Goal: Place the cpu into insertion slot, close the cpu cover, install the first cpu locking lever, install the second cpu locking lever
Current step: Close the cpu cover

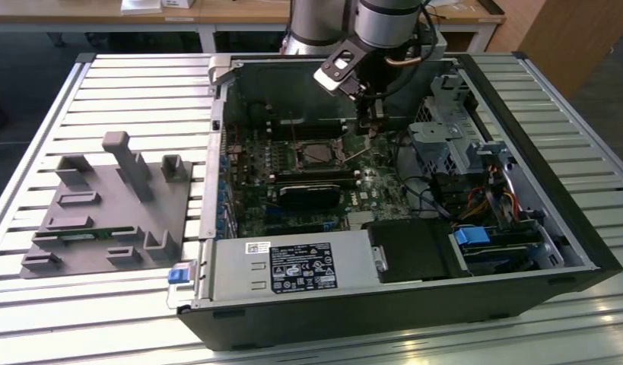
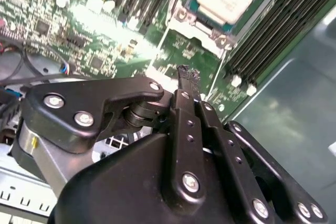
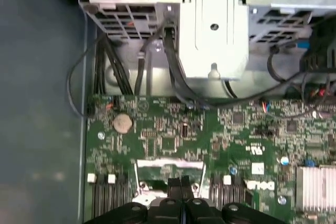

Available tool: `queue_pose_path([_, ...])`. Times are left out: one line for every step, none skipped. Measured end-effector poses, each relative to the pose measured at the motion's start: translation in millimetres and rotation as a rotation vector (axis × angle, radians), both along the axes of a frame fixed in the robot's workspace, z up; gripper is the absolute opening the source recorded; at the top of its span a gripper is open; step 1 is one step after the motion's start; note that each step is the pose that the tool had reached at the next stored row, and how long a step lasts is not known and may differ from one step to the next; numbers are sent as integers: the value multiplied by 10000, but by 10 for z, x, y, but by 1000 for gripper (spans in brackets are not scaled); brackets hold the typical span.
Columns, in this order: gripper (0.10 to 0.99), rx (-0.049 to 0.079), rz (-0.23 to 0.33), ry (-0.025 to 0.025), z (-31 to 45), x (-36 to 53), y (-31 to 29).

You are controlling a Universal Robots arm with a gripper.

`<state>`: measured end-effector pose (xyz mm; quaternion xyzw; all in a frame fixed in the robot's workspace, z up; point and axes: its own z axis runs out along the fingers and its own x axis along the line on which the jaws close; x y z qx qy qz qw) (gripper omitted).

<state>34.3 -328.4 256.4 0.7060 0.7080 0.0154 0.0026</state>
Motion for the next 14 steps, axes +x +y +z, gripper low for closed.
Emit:
queue_pose_path([118, 1, 0, 0, -2, 23, 8])
queue_pose_path([118, 1, 0, 1, -3, 44, 14])
queue_pose_path([118, 3, 0, 2, -7, 72, 20])
queue_pose_path([118, 2, 0, 4, -11, 97, 26])
queue_pose_path([118, 1, 0, 9, -19, 133, 35])
queue_pose_path([118, 0, 0, 12, -24, 151, 40])
queue_pose_path([118, -1, 1, 17, -29, 166, 44])
queue_pose_path([118, 1, 0, 21, -35, 179, 48])
queue_pose_path([118, 1, 0, 25, -41, 190, 51])
queue_pose_path([118, 1, 0, 31, -47, 202, 53])
queue_pose_path([118, 0, 0, 38, -53, 216, 56])
queue_pose_path([118, 0, 0, 45, -59, 231, 58])
queue_pose_path([118, 0, 0, 50, -64, 245, 62])
queue_pose_path([118, 0, 0, 55, -68, 259, 66])
